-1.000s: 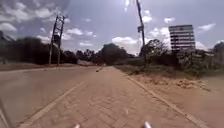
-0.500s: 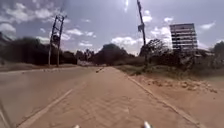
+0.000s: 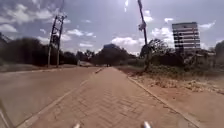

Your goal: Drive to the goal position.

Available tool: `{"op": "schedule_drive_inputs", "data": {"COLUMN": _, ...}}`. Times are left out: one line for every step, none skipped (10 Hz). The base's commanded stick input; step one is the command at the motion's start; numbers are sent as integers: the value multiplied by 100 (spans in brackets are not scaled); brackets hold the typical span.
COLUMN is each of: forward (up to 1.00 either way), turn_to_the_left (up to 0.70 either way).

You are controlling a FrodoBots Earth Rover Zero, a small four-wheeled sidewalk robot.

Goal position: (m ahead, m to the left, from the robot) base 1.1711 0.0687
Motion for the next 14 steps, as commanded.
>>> {"op": "schedule_drive_inputs", "data": {"forward": 50, "turn_to_the_left": 0}}
{"op": "schedule_drive_inputs", "data": {"forward": 50, "turn_to_the_left": 0}}
{"op": "schedule_drive_inputs", "data": {"forward": 50, "turn_to_the_left": 0}}
{"op": "schedule_drive_inputs", "data": {"forward": 50, "turn_to_the_left": 0}}
{"op": "schedule_drive_inputs", "data": {"forward": 50, "turn_to_the_left": 0}}
{"op": "schedule_drive_inputs", "data": {"forward": 50, "turn_to_the_left": 0}}
{"op": "schedule_drive_inputs", "data": {"forward": 50, "turn_to_the_left": 0}}
{"op": "schedule_drive_inputs", "data": {"forward": 50, "turn_to_the_left": 0}}
{"op": "schedule_drive_inputs", "data": {"forward": 50, "turn_to_the_left": 0}}
{"op": "schedule_drive_inputs", "data": {"forward": 50, "turn_to_the_left": 0}}
{"op": "schedule_drive_inputs", "data": {"forward": 50, "turn_to_the_left": 0}}
{"op": "schedule_drive_inputs", "data": {"forward": 50, "turn_to_the_left": 0}}
{"op": "schedule_drive_inputs", "data": {"forward": 50, "turn_to_the_left": 0}}
{"op": "schedule_drive_inputs", "data": {"forward": 50, "turn_to_the_left": 0}}
